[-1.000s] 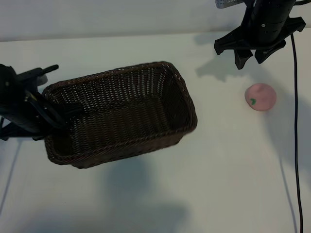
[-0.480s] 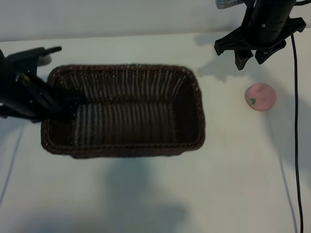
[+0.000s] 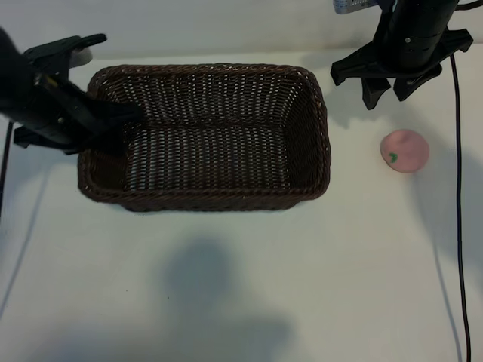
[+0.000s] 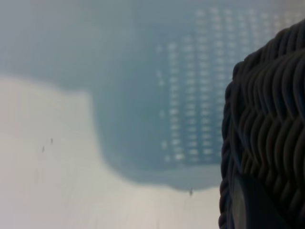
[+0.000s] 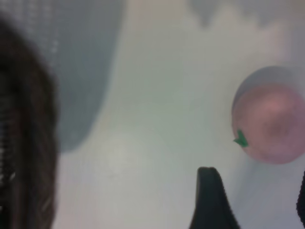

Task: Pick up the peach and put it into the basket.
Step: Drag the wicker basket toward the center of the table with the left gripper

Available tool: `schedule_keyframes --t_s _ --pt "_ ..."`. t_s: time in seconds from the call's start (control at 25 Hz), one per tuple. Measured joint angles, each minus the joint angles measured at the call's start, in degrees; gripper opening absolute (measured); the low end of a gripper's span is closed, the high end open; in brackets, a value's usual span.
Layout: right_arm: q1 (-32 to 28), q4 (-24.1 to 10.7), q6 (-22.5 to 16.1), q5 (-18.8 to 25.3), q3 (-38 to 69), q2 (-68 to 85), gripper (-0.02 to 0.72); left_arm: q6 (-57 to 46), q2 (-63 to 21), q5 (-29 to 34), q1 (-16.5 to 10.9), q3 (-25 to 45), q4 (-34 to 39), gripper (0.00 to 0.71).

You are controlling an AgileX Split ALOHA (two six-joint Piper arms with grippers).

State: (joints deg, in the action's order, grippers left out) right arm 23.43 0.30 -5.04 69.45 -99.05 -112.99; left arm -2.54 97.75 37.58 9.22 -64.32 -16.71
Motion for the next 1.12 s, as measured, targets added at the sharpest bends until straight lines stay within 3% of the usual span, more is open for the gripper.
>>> schedule_keyframes --t_s 0.16,0.52,1.0,1.12 --pt "0.0 0.0 0.0 0.0 0.0 0.0 0.438 2.5 5.1 0.1 0.2 -3.8 -3.3 0.097" --pt "0.0 0.1 0.0 -0.7 0.0 0.0 0.438 4.8 13.1 -2.8 4.0 -5.7 -7.2 0.097" --pt "0.0 0.2 0.0 -0.8 0.0 0.0 0.438 4.3 14.8 -6.7 4.0 -5.7 -7.2 0.098" --pt "0.0 0.2 0.0 -0.8 0.0 0.0 0.438 4.1 14.8 -6.7 4.0 -5.7 -7.5 0.149"
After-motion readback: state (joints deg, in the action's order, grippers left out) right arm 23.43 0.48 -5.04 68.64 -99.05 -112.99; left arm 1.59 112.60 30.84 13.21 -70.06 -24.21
